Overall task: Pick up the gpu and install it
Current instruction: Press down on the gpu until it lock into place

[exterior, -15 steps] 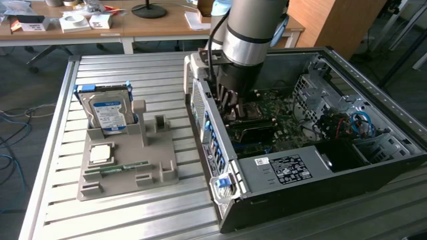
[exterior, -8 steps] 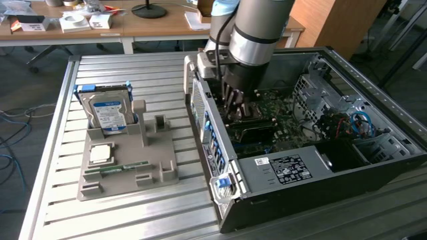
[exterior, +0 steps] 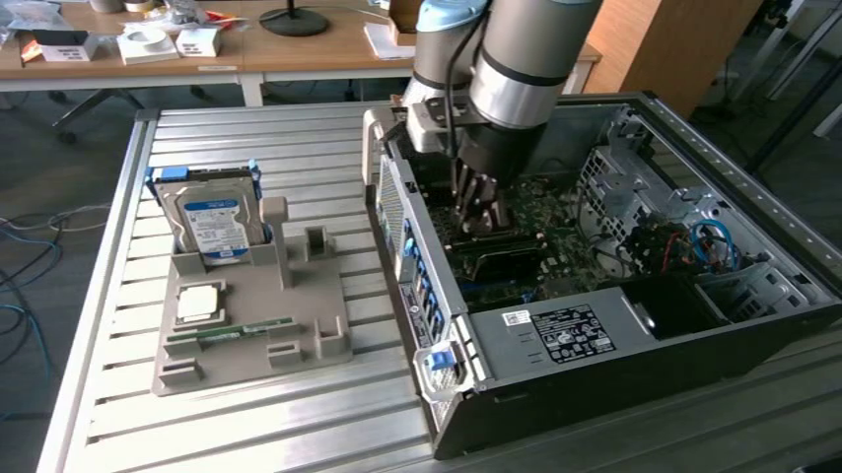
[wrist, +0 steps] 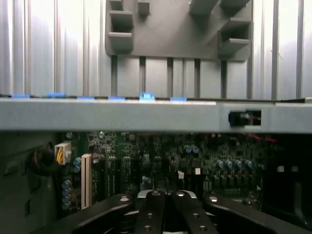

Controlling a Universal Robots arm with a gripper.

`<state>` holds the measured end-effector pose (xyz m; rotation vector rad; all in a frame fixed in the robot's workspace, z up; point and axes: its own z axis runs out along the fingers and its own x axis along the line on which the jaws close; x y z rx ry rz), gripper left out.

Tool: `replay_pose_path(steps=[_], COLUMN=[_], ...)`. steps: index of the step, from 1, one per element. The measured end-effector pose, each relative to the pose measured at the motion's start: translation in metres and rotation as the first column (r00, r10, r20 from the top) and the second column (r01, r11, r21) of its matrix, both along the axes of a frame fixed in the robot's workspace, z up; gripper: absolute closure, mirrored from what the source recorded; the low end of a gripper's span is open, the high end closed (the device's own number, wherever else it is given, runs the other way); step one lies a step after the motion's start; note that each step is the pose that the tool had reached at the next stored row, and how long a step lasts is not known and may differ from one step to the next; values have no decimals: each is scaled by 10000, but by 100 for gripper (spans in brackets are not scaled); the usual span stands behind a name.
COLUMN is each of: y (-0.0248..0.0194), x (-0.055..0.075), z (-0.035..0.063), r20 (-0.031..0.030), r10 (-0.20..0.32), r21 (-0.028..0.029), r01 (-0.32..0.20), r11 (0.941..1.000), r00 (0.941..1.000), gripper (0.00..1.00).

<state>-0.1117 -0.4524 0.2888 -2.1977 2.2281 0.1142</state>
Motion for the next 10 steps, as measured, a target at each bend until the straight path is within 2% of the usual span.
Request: replay_pose_path(steps=[10], y=[0], x=[191], z=[0], r20=[0], r10=[9], r21=[79], r01=[-9], r11=[10000], r00=[10000], gripper=[89])
